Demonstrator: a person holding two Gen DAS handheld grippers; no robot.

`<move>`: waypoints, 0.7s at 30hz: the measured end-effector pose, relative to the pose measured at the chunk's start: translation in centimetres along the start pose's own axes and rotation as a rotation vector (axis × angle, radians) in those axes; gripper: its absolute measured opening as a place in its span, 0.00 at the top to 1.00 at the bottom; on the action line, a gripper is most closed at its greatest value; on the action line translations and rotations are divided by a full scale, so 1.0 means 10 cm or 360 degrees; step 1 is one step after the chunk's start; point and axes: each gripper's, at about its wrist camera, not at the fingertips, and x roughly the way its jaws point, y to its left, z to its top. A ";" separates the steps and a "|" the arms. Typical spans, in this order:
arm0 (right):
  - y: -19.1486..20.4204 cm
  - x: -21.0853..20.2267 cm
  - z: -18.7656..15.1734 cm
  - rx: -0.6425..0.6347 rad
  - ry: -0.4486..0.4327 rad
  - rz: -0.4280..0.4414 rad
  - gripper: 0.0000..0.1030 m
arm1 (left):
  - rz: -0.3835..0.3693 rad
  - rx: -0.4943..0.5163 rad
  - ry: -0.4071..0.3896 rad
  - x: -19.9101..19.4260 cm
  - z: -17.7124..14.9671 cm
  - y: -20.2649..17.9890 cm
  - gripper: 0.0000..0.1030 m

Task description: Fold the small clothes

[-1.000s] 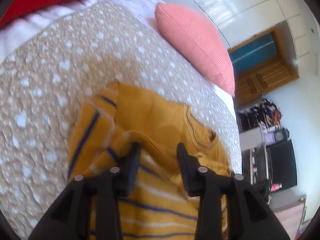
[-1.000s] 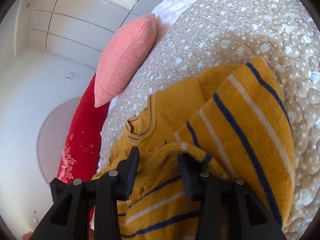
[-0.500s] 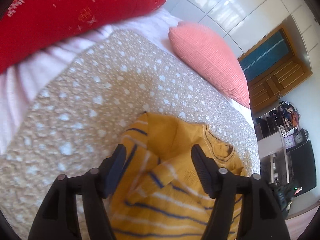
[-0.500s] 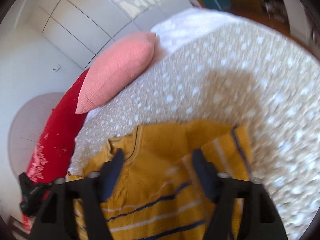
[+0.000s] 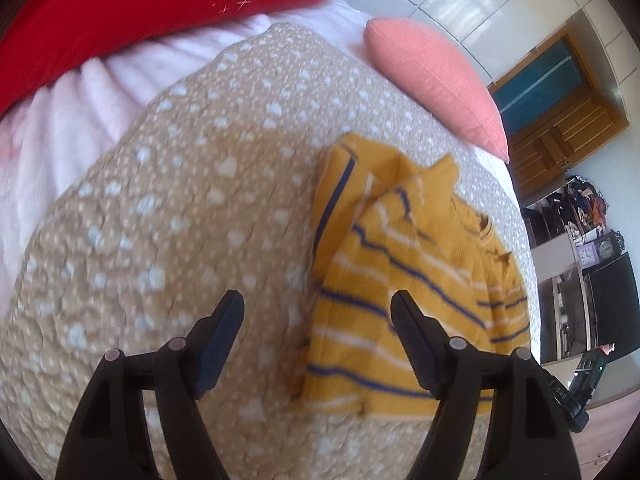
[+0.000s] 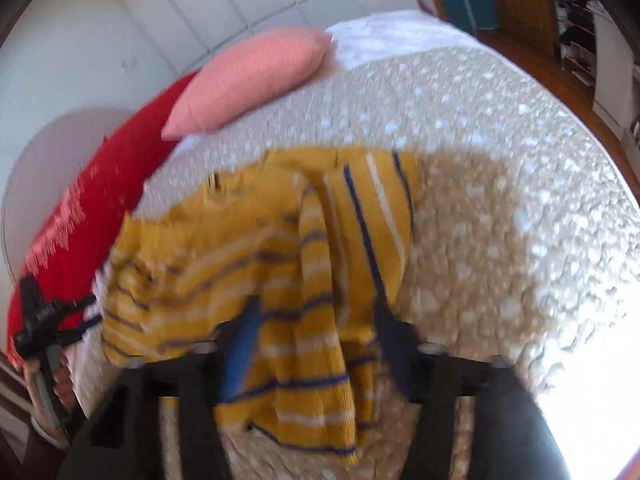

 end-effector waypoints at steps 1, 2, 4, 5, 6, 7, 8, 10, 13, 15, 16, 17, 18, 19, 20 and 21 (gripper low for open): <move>-0.02 0.00 -0.02 -0.0003 -0.0011 -0.0061 0.72 | 0.0035 0.0016 -0.0013 0.00 -0.09 0.00 0.27; -0.07 0.01 -0.04 0.0003 -0.0021 -0.0133 0.72 | 0.0065 0.0033 -0.0024 0.00 -0.13 0.01 0.27; -0.15 -0.02 -0.05 0.0027 -0.0052 -0.0260 0.56 | 0.0179 0.0106 -0.0056 0.02 -0.28 -0.02 0.27; -0.17 -0.08 -0.06 0.0054 -0.0089 -0.0293 0.52 | 0.0212 0.0132 -0.0064 0.03 -0.32 -0.01 0.27; -0.16 -0.15 -0.08 0.0074 -0.0129 -0.0289 0.51 | 0.0257 0.0165 -0.0077 0.05 -0.37 -0.02 0.27; -0.15 -0.23 -0.10 0.0086 -0.0170 -0.0277 0.51 | 0.0314 0.0204 -0.0101 0.06 -0.42 -0.03 0.26; -0.12 -0.31 -0.12 0.0089 -0.0205 -0.0280 0.51 | 0.0379 0.0245 -0.0131 0.08 -0.47 -0.04 0.24; -0.05 -0.46 -0.17 0.0066 -0.0256 -0.0265 0.51 | 0.0451 0.0304 -0.0176 0.11 -0.52 -0.05 0.21; 0.15 -0.64 -0.24 -0.0006 -0.0298 -0.0219 0.49 | 0.0530 0.0383 -0.0251 0.18 -0.62 -0.07 0.14; 0.33 -0.67 -0.25 -0.0048 -0.0306 -0.0188 0.45 | 0.0553 0.0399 -0.0272 0.22 -0.64 -0.08 0.08; 0.43 -0.68 -0.27 -0.0075 -0.0305 -0.0168 0.43 | 0.0547 0.0395 -0.0272 0.23 -0.63 -0.08 0.07; 0.52 -0.67 -0.28 -0.0100 -0.0302 -0.0151 0.43 | 0.0533 0.0385 -0.0271 0.23 -0.63 -0.06 0.06; 0.63 -0.66 -0.29 -0.0132 -0.0296 -0.0132 0.43 | 0.0513 0.0370 -0.0268 0.24 -0.62 -0.04 0.06; 0.75 -0.62 -0.29 -0.0167 -0.0288 -0.0120 0.43 | 0.0494 0.0360 -0.0272 0.23 -0.62 -0.02 0.06; 0.88 -0.58 -0.29 -0.0206 -0.0282 -0.0115 0.43 | 0.0482 0.0356 -0.0279 0.23 -0.62 -0.02 0.05; 1.02 -0.52 -0.27 -0.0245 -0.0271 -0.0112 0.43 | 0.0473 0.0355 -0.0286 0.22 -0.63 -0.02 0.05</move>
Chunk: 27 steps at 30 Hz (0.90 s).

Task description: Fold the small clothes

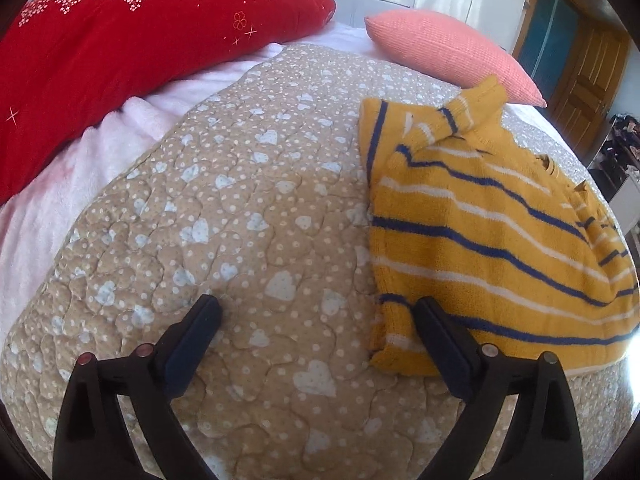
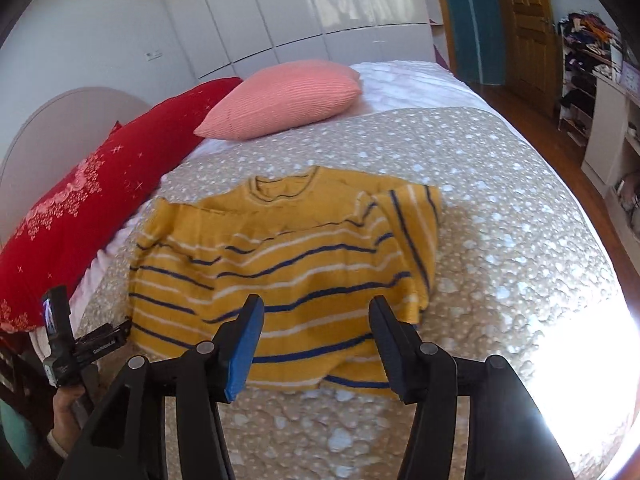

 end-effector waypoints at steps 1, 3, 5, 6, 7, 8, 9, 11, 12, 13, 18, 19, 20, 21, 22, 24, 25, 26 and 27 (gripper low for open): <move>0.13 0.05 0.02 -0.0036 0.0012 0.0011 0.43 | -0.0009 -0.0002 -0.0005 0.00 0.00 0.01 0.05; 0.41 0.16 0.08 -0.0094 0.0042 0.0046 0.43 | -0.0027 -0.0011 -0.0011 -0.02 -0.02 0.01 0.05; 0.68 0.31 0.14 -0.0138 0.0082 0.0096 0.43 | -0.0057 -0.0023 -0.0019 -0.02 -0.02 0.04 0.05; 0.82 0.40 0.17 -0.0157 0.0108 0.0124 0.43 | -0.0068 -0.0028 -0.0023 -0.02 -0.02 0.05 0.05; 0.96 0.49 0.19 -0.0176 0.0139 0.0150 0.42 | -0.0083 -0.0037 -0.0029 -0.03 -0.02 0.06 0.05; 1.10 0.61 0.21 -0.0197 0.0175 0.0176 0.42 | -0.0095 -0.0044 -0.0033 -0.03 -0.02 0.07 0.05; 1.22 0.72 0.22 -0.0216 0.0209 0.0198 0.42 | -0.0106 -0.0051 -0.0037 -0.03 -0.02 0.08 0.05; 1.46 0.96 0.26 -0.0245 0.0274 0.0220 0.41 | -0.0128 -0.0064 -0.0045 -0.04 -0.02 0.10 0.05; 1.56 1.07 0.28 -0.0252 0.0302 0.0226 0.41 | -0.0135 -0.0069 -0.0048 -0.05 -0.03 0.11 0.05; 1.63 1.18 0.30 -0.0259 0.0326 0.0226 0.41 | -0.0147 -0.0075 -0.0052 -0.05 -0.03 0.11 0.05; 1.97 1.76 0.41 -0.0296 0.0463 0.0192 0.41 | -0.0189 -0.0096 -0.0064 -0.04 -0.03 0.13 0.04; 2.01 1.89 0.44 -0.0295 0.0500 0.0180 0.41 | -0.0191 -0.0097 -0.0065 -0.04 -0.04 0.13 0.04; 2.05 1.99 0.46 -0.0288 0.0534 0.0181 0.41 | -0.0195 -0.0099 -0.0068 -0.04 -0.04 0.13 0.04; 2.07 2.09 0.48 -0.0277 0.0574 0.0185 0.39 | -0.0203 -0.0103 -0.0071 -0.05 -0.04 0.14 0.03; 2.09 2.18 0.51 -0.0267 0.0610 0.0183 0.35 | -0.0214 -0.0112 -0.0075 -0.05 -0.05 0.15 0.03; 2.13 2.28 0.57 -0.0266 0.0660 0.0200 0.26 | -0.0233 -0.0125 -0.0083 -0.06 -0.05 0.17 0.03; 2.15 2.30 0.59 -0.0282 0.0673 0.0190 0.26 | -0.0243 -0.0132 -0.0087 -0.06 -0.06 0.17 0.03; 2.17 2.31 0.61 -0.0305 0.0693 0.0179 0.26 | -0.0251 -0.0136 -0.0090 -0.06 -0.06 0.19 0.03; 2.19 2.30 0.62 -0.0321 0.0703 0.0173 0.26 | -0.0256 -0.0139 -0.0093 -0.07 -0.07 0.19 0.03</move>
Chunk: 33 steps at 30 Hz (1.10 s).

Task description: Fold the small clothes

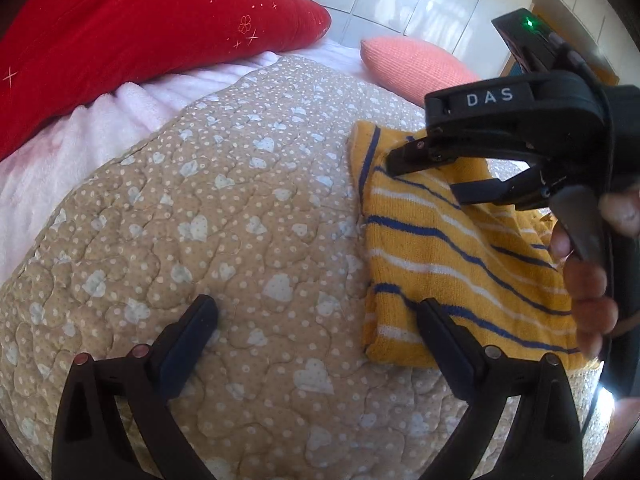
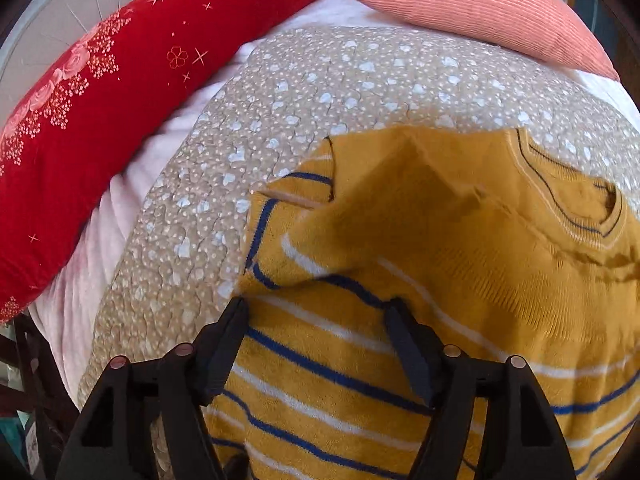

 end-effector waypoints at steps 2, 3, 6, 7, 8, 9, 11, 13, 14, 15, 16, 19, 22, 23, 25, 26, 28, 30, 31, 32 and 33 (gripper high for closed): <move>0.02 -0.05 0.01 -0.0023 0.0009 -0.0011 0.26 | -0.0014 -0.0009 -0.0007 -0.01 0.00 0.01 0.03; 0.02 -0.08 0.02 -0.0028 0.0006 -0.0016 0.26 | -0.0019 -0.0013 -0.0009 -0.02 -0.01 0.02 0.03; 0.00 -0.18 0.03 -0.0023 -0.0014 -0.0060 0.26 | -0.0042 -0.0027 -0.0020 -0.04 -0.02 0.03 0.03; 0.00 -0.21 0.03 -0.0018 -0.0020 -0.0086 0.26 | -0.0054 -0.0036 -0.0024 -0.05 -0.02 0.04 0.03; -0.01 -0.23 0.04 -0.0012 -0.0023 -0.0101 0.26 | -0.0065 -0.0042 -0.0027 -0.05 -0.02 0.05 0.03; -0.02 -0.25 0.04 -0.0001 -0.0026 -0.0110 0.26 | -0.0076 -0.0049 -0.0031 -0.06 -0.03 0.07 0.03; -0.04 -0.29 0.05 0.0026 -0.0032 -0.0113 0.26 | -0.0094 -0.0058 -0.0037 -0.07 -0.03 0.08 0.03; -0.04 -0.31 0.04 0.0037 -0.0029 -0.0130 0.26 | -0.0107 -0.0063 -0.0039 -0.07 -0.03 0.09 0.03; -0.03 -0.31 0.04 0.0032 -0.0023 -0.0148 0.26 | -0.0106 -0.0062 -0.0040 -0.07 -0.03 0.08 0.03; -0.04 -0.31 0.03 0.0030 -0.0016 -0.0164 0.26 | -0.0113 -0.0066 -0.0043 -0.07 -0.03 0.09 0.03; -0.04 -0.31 0.02 0.0030 -0.0008 -0.0180 0.26 | -0.0118 -0.0068 -0.0045 -0.08 -0.04 0.08 0.03; -0.05 -0.31 0.00 0.0042 0.0003 -0.0227 0.26 | -0.0136 -0.0076 -0.0051 -0.09 -0.04 0.09 0.03; -0.07 -0.31 -0.04 0.0064 0.0007 -0.0246 0.26 | -0.0144 -0.0079 -0.0054 -0.10 -0.04 0.09 0.03; -0.07 -0.31 -0.05 0.0068 0.0007 -0.0251 0.26 | -0.0146 -0.0079 -0.0055 -0.10 -0.05 0.10 0.03; -0.09 -0.33 -0.07 0.0078 0.0008 -0.0264 0.26 | -0.0150 -0.0080 -0.0056 -0.11 -0.05 0.09 0.03; -0.10 -0.33 -0.09 0.0085 0.0007 -0.0272 0.26 | -0.0148 -0.0080 -0.0056 -0.11 -0.05 0.09 0.03; -0.13 -0.35 -0.11 0.0104 0.0000 -0.0276 0.26 | -0.0150 -0.0082 -0.0057 -0.11 -0.05 0.09 0.03; -0.15 -0.38 -0.12 0.0118 -0.0011 -0.0272 0.26 | -0.0157 -0.0085 -0.0058 -0.11 -0.05 0.09 0.03; -0.16 -0.39 -0.13 0.0119 -0.0017 -0.0270 0.26 | -0.0163 -0.0088 -0.0058 -0.12 -0.05 0.09 0.03; -0.16 -0.40 -0.14 0.0121 -0.0022 -0.0265 0.26 | -0.0169 -0.0091 -0.0060 -0.12 -0.05 0.10 0.03; -0.17 -0.42 -0.16 0.0126 -0.0028 -0.0259 0.26 | -0.0178 -0.0097 -0.0062 -0.13 -0.06 0.11 0.03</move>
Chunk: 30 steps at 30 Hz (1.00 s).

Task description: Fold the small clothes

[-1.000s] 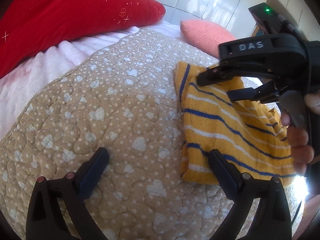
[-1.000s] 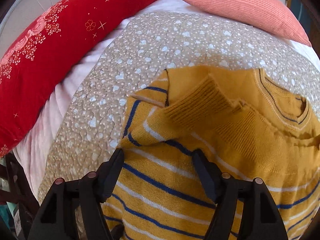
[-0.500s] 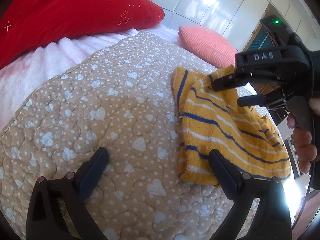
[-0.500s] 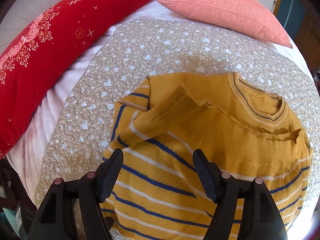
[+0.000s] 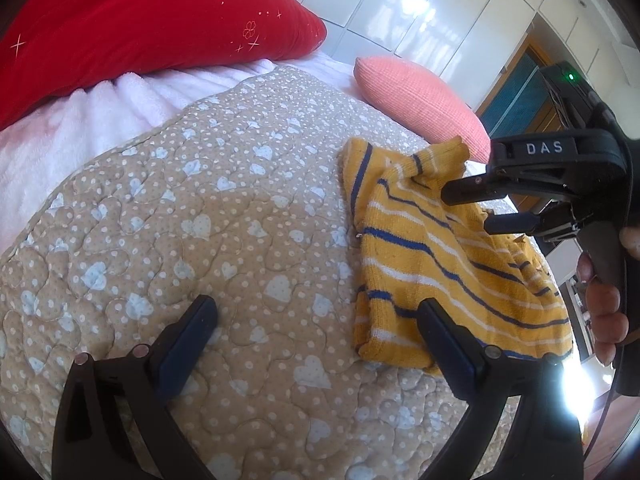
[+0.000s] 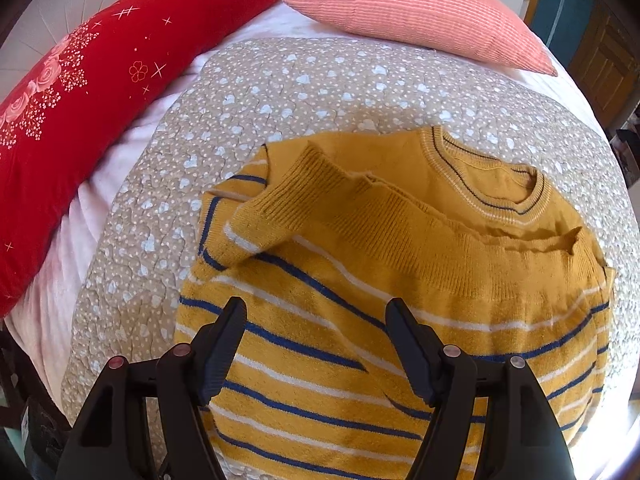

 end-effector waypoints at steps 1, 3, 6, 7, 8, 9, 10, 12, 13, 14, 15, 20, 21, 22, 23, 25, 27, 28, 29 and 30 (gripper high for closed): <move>-0.01 -0.01 -0.01 0.0009 -0.0008 0.0007 0.26 | -0.0015 -0.0011 -0.0007 -0.01 0.00 0.01 0.03; 0.00 -0.06 -0.05 0.0025 -0.0035 0.0048 0.26 | -0.0048 -0.0043 -0.0038 -0.05 -0.01 0.05 0.04; 0.09 -0.13 -0.10 -0.0017 -0.0088 0.0120 0.26 | -0.0078 -0.0111 -0.0099 -0.12 -0.03 0.12 0.05; 0.14 -0.14 -0.12 -0.0039 -0.0094 0.0146 0.26 | -0.0079 -0.0120 -0.0102 -0.12 -0.03 0.12 0.05; 0.19 -0.15 -0.14 -0.0073 -0.0099 0.0171 0.26 | -0.0075 -0.0119 -0.0099 -0.11 -0.02 0.12 0.05; 0.25 -0.14 -0.15 -0.0101 -0.0099 0.0190 0.26 | -0.0070 -0.0115 -0.0096 -0.11 -0.02 0.11 0.05; 0.29 -0.12 -0.16 -0.0129 -0.0095 0.0211 0.26 | -0.0067 -0.0113 -0.0094 -0.10 -0.02 0.10 0.05; 0.37 -0.03 -0.15 -0.0165 -0.0077 0.0229 0.26 | -0.0072 -0.0117 -0.0095 -0.11 -0.01 0.11 0.05; 0.40 0.03 -0.13 -0.0175 -0.0064 0.0223 0.26 | -0.0080 -0.0122 -0.0097 -0.11 -0.01 0.11 0.05; 0.43 0.09 -0.11 -0.0181 -0.0052 0.0222 0.26 | -0.0082 -0.0124 -0.0098 -0.12 -0.01 0.12 0.05; 0.46 0.15 -0.07 -0.0186 -0.0041 0.0214 0.26 | -0.0082 -0.0124 -0.0098 -0.11 -0.01 0.12 0.05; 0.65 0.40 0.18 -0.0203 -0.0023 0.0123 0.17 | -0.0075 -0.0121 -0.0095 -0.11 -0.01 0.12 0.05; 0.68 0.45 0.23 -0.0225 -0.0016 0.0095 0.16 | -0.0074 -0.0120 -0.0095 -0.11 -0.01 0.12 0.05; 0.71 0.49 0.27 -0.0254 -0.0006 0.0056 0.16 | -0.0074 -0.0120 -0.0095 -0.11 -0.01 0.12 0.05; 0.76 0.55 0.32 -0.0297 0.0003 0.0010 0.16 | -0.0074 -0.0120 -0.0095 -0.12 -0.01 0.13 0.05; 0.81 0.65 0.39 -0.0369 0.0031 -0.0072 0.15 | -0.0072 -0.0119 -0.0093 -0.11 -0.01 0.12 0.05; 0.86 0.74 0.42 -0.0440 0.0071 -0.0140 0.15 | -0.0070 -0.0116 -0.0090 -0.10 0.00 0.12 0.05; 0.90 0.77 0.42 -0.0488 0.0088 -0.0178 0.15 | -0.0068 -0.0114 -0.0087 -0.09 0.00 0.12 0.05; 0.93 0.79 0.39 -0.0541 0.0098 -0.0214 0.15 | -0.0067 -0.0111 -0.0084 -0.08 0.00 0.12 0.05; 0.97 0.79 0.37 -0.0590 0.0099 -0.0241 0.15 | -0.0064 -0.0108 -0.0081 -0.07 0.01 0.11 0.05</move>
